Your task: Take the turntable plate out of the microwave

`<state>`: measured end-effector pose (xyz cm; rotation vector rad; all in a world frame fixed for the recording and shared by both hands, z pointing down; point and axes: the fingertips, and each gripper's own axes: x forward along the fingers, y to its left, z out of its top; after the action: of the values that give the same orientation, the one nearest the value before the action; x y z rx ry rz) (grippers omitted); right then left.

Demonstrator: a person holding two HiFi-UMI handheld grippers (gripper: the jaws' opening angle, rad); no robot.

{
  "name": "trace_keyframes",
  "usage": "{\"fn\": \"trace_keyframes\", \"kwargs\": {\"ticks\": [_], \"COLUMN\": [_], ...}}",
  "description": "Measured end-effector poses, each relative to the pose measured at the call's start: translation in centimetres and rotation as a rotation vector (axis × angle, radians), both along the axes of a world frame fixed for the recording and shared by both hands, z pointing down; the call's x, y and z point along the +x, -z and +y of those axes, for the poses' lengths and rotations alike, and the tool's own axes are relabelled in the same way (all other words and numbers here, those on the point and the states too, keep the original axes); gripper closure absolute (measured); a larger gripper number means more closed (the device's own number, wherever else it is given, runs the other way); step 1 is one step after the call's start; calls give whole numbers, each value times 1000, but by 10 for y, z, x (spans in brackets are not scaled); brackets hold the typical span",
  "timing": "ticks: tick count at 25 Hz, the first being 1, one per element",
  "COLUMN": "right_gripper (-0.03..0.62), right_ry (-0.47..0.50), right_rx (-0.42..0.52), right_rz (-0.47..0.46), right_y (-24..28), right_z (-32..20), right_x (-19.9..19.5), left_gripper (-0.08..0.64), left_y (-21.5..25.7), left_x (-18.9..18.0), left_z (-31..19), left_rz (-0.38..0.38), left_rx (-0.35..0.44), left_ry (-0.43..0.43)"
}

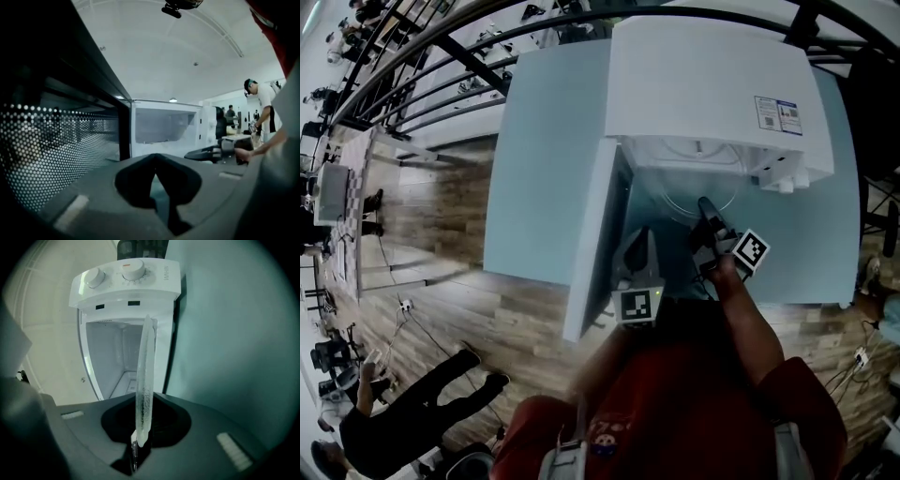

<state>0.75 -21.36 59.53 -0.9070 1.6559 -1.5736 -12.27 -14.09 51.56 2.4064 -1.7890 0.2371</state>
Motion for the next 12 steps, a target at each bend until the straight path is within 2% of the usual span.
{"fn": "trace_keyframes", "kwargs": {"ticks": [12], "right_gripper": [566], "right_ry": [-27], "right_rx": [48], "right_rz": [-3], "right_y": [11], "right_z": [55], "right_x": [10], "left_gripper": [563], "left_y": [4], "left_x": [-4], "left_z": [41], "left_rz": [3], "left_rx": [17], "left_ry": [-61]}}
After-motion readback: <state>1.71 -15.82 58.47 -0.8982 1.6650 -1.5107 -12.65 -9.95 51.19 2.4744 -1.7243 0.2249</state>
